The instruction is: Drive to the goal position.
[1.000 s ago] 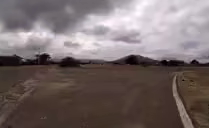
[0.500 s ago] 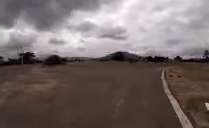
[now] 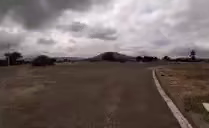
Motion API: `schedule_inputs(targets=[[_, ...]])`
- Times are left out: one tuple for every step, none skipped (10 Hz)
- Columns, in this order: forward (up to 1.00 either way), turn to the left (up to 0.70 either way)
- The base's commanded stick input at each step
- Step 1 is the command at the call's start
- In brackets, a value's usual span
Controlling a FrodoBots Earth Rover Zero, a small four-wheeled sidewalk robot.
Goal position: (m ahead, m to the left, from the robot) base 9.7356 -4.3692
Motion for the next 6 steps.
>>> schedule_inputs(targets=[[0.5,-0.5],[0.5,-0.5],[0.5,-0.5],[0.5,-0.5],[0.5,-0.5],[0.5,-0.5]])
